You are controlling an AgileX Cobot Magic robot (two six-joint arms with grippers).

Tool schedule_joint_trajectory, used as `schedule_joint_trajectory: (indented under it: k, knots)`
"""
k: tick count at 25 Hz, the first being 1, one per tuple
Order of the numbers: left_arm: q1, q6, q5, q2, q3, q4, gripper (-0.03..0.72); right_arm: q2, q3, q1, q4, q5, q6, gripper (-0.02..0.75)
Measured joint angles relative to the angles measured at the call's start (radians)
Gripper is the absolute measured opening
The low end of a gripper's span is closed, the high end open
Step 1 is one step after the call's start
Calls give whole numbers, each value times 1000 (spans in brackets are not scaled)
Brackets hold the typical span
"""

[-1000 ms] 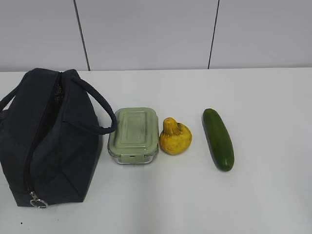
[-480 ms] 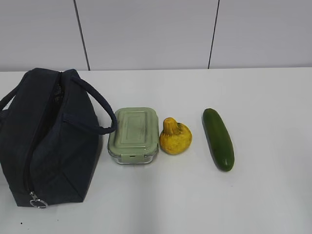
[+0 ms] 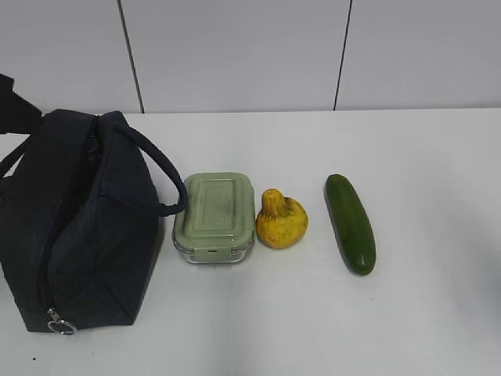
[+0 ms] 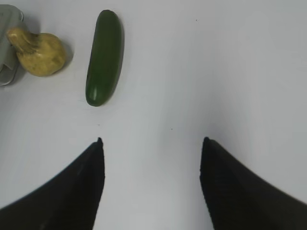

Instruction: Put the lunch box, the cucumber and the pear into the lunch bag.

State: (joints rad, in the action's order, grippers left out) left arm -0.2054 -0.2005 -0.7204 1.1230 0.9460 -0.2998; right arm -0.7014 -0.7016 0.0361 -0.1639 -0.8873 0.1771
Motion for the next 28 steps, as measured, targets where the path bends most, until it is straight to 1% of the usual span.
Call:
schedule_joint_trajectory:
  k: [8, 11, 14, 16, 19, 20, 22, 24, 26, 28]
  knots:
    - [6, -1, 10, 2, 0, -1, 259, -502, -252, 0, -112, -10, 119, 482]
    - [23, -2, 10, 5, 1, -13, 258, -658, -328, 0, -137, -10, 143, 468]
    - [50, -3, 10, 13, 1, -16, 258, -758, -376, -3, -181, -8, 166, 454]
    - [68, -3, 10, 13, 1, -16, 258, -815, -405, -23, -191, -2, 173, 445]
    - [87, -3, 3, 13, 1, -14, 258, -891, -456, -94, -196, 11, 168, 440]
    - [91, -3, -2, 13, 1, -7, 258, -921, -480, -122, -190, 11, 151, 439]
    - [93, -3, -12, 13, 1, 3, 256, -987, -532, -173, -139, 11, 96, 438]
    - [93, -3, -14, 13, 1, 4, 256, -1054, -596, -210, -40, -8, 11, 438]
    - [93, -3, -14, 13, 1, 5, 256, -1127, -662, -239, 27, -40, -53, 438]
    - [93, -3, -14, 13, 1, 6, 256, -1183, -713, -249, 60, -59, -91, 438]
